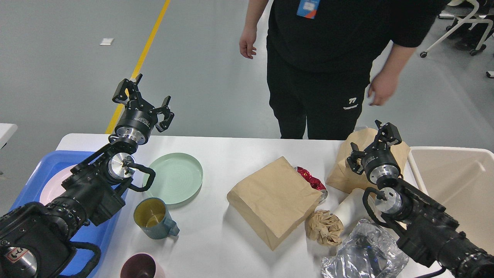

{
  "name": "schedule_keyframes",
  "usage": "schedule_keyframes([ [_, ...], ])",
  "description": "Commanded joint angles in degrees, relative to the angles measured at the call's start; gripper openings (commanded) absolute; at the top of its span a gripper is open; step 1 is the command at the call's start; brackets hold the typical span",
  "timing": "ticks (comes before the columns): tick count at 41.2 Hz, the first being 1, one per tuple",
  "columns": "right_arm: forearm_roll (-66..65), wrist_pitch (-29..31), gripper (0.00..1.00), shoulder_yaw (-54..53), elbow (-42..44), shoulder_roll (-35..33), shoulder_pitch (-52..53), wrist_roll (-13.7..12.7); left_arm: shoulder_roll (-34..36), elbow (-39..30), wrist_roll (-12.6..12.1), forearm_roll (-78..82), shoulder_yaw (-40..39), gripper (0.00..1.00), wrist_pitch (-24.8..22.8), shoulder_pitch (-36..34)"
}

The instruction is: Tidy desktop

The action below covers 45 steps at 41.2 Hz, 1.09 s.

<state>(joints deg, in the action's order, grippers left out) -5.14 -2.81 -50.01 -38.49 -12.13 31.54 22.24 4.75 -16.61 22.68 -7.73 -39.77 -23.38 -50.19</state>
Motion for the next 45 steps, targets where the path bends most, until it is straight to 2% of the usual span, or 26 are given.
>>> schedule_keyframes([
  [1, 0.04, 0.0, 1.0, 0.0, -0.01, 0.0, -0.07, 0.0, 0.0, 0.0, 0.09, 0.0, 0.05, 0.96, 0.0, 0.09],
  [22, -0.05, 0.0, 1.0, 0.0, 0.17, 0.0, 0.01, 0.0, 0.26, 0.0, 0.35, 0.0, 0.05, 0.96, 0.0, 0.09],
  [35, 0.04, 0.0, 1.0, 0.0, 0.17, 0.0, 0.01, 0.0, 1.49, -0.17, -0.44, 0.18, 0.57, 0.96, -0.09, -0.7],
  [37, 0.04, 0.0, 1.0, 0.0, 0.17, 0.0, 0.01, 0.0, 2.54, -0.7, -0.44, 0.26, 2.59, 0.96, -0.17, -0.88],
  [45, -0.05, 0.0, 1.0, 0.0, 0.25, 0.0, 0.01, 0.0, 8.96, -2.98, -0.18, 0.26, 21.91, 0.96, -4.03, -6.93],
])
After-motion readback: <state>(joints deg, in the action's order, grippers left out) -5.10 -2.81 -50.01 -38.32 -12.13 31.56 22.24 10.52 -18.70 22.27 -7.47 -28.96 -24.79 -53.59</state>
